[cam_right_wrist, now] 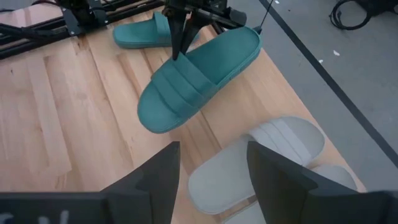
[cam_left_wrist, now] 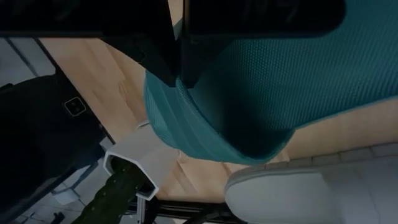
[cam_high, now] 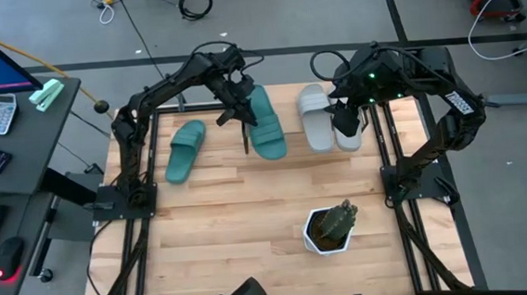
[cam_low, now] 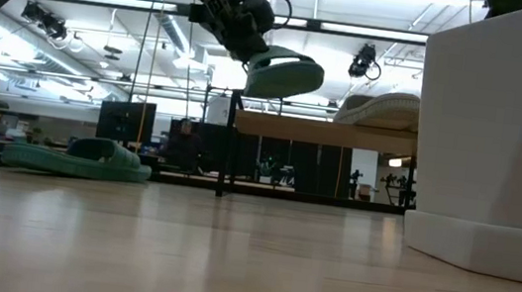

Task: Pick and place slides into the shelf
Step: Put the right green slipper on the shelf

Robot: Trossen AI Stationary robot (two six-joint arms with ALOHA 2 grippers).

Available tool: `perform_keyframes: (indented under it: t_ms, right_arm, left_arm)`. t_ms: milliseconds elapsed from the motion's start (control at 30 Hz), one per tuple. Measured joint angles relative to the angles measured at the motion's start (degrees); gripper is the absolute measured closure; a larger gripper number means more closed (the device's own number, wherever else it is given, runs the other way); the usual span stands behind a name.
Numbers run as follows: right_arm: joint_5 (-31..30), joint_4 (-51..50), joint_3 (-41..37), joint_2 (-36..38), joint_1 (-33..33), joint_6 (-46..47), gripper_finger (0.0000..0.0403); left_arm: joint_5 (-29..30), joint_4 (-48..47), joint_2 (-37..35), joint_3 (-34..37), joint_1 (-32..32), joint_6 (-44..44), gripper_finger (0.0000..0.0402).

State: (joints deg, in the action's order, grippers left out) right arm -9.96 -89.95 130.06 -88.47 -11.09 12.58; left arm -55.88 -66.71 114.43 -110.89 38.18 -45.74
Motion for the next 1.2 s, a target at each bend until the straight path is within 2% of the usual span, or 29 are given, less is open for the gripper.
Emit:
perform_keyframes:
  t_ms: [667, 1200]
  right_arm:
    - [-0.02, 0.0, 0.0, 0.0, 0.0, 0.96, 0.021]
    - [-0.02, 0.0, 0.0, 0.0, 0.0, 1.36, 0.021]
  left_arm:
    - [-0.35, 0.04, 0.03, 0.0, 0.22, -1.51, 0.0392]
    - [0.74, -1.32, 2.67, 0.0, 0.17, -1.57, 0.0392]
